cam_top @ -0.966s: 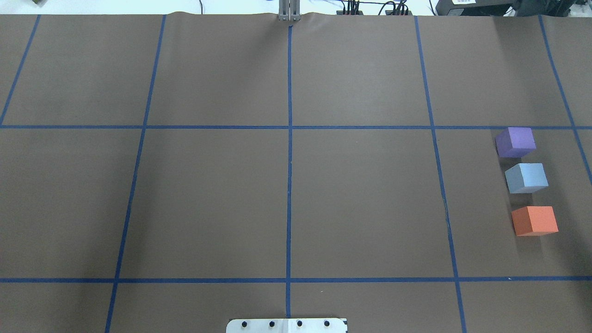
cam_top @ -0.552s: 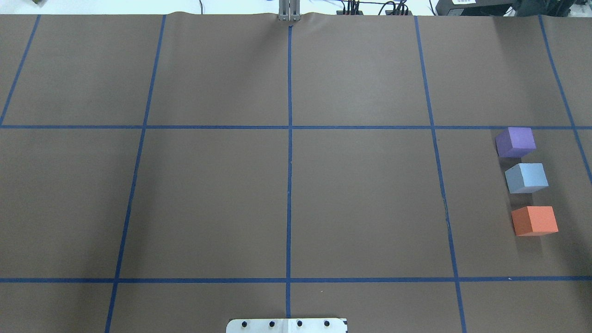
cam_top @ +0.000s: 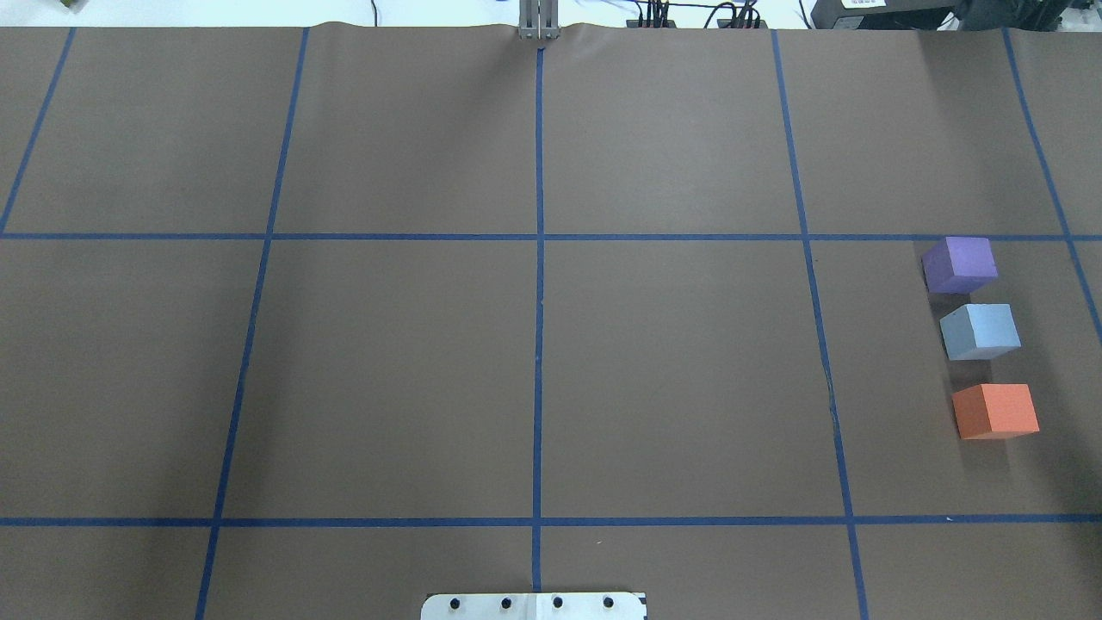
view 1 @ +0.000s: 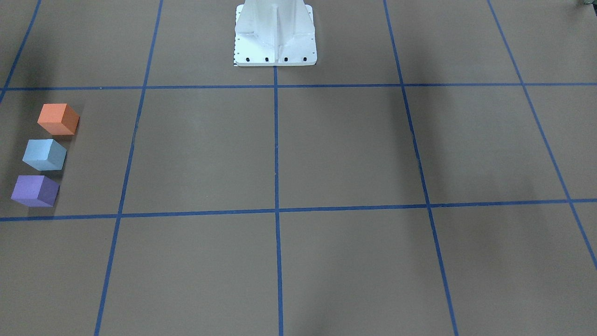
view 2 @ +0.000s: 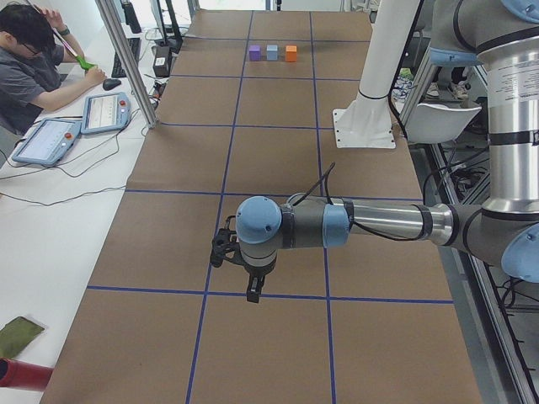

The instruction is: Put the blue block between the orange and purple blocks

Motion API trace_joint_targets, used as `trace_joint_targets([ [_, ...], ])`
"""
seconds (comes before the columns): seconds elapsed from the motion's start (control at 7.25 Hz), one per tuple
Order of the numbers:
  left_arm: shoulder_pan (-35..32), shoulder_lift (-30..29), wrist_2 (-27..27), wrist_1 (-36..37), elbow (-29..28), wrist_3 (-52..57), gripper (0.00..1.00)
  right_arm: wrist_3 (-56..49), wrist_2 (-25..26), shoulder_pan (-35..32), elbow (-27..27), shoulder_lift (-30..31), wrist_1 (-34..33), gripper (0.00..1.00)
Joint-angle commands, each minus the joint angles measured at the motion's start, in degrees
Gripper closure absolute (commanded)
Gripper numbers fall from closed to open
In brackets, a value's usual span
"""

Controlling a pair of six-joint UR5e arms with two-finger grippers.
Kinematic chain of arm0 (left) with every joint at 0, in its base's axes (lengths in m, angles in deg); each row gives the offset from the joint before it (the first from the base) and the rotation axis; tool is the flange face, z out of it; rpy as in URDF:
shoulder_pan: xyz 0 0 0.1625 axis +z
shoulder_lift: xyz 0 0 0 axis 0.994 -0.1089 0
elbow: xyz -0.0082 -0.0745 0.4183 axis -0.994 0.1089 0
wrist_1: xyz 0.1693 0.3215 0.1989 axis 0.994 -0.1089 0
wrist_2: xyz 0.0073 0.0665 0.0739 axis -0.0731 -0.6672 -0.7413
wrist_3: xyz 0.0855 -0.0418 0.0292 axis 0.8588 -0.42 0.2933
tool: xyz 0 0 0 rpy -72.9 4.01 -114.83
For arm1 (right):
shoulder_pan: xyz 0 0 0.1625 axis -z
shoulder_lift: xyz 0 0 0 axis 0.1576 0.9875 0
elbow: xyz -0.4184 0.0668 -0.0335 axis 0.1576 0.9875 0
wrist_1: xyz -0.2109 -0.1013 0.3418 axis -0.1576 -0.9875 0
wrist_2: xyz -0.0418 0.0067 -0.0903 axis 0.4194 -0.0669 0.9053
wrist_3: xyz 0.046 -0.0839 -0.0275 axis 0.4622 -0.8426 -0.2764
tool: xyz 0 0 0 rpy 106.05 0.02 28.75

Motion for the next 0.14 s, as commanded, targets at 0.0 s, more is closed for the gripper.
trace_joint_targets([
  [0.0,0.0,0.0,0.0,0.05,0.0,0.0,0.0,-0.02,0.07,0.0,-0.03,0.0,0.0,0.0],
])
